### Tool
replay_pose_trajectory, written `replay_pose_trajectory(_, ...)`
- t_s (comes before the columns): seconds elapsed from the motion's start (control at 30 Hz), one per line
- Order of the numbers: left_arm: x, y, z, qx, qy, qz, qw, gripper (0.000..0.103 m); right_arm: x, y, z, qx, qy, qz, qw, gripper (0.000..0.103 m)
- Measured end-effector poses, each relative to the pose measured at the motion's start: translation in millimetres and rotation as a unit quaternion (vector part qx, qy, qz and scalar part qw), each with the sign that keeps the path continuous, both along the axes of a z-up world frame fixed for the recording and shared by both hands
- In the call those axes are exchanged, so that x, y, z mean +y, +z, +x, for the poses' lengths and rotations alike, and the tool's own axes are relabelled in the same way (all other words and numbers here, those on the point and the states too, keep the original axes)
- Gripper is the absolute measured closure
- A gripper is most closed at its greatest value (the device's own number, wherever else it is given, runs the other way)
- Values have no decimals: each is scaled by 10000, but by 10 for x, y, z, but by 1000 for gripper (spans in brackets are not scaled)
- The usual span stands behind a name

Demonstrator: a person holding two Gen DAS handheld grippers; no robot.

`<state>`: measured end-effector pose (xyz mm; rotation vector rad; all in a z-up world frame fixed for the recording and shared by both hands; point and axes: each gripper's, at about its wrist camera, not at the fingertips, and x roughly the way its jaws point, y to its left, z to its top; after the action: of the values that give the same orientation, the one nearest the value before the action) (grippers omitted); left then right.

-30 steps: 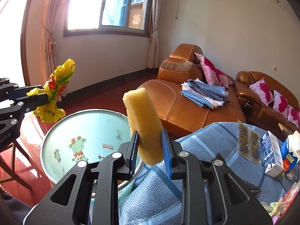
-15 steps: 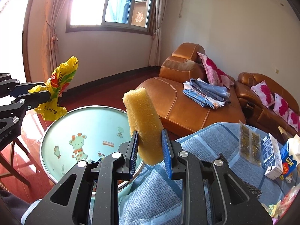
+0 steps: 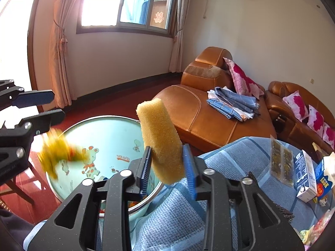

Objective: Collect trash
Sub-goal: 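Carry the yellow wrapper over the bin with the left gripper and release it, then lower the yellow sponge into the bin and open the right gripper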

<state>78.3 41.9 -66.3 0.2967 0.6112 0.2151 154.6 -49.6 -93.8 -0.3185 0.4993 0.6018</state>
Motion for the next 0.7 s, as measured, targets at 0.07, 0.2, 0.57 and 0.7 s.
replay_pose_trajectory(0.07,8,-12,6,28,14,-19,10000,64,-8,4,-3,-16,2,3,10000,64)
replay_pose_trajectory(0.2,37,-15,17,47,55,-29,10000,62,-6,1,3,-17,-8,-2,10000,63)
replay_pose_trajectory(0.57,48,-14,20,41,77,-30,10000,61,-14,6,-10,-43,-11,11,10000,61)
replay_pose_trajectory(0.7,48,-23,17,43,70,-23,10000,61,-10,11,-9,-52,-18,16,10000,61)
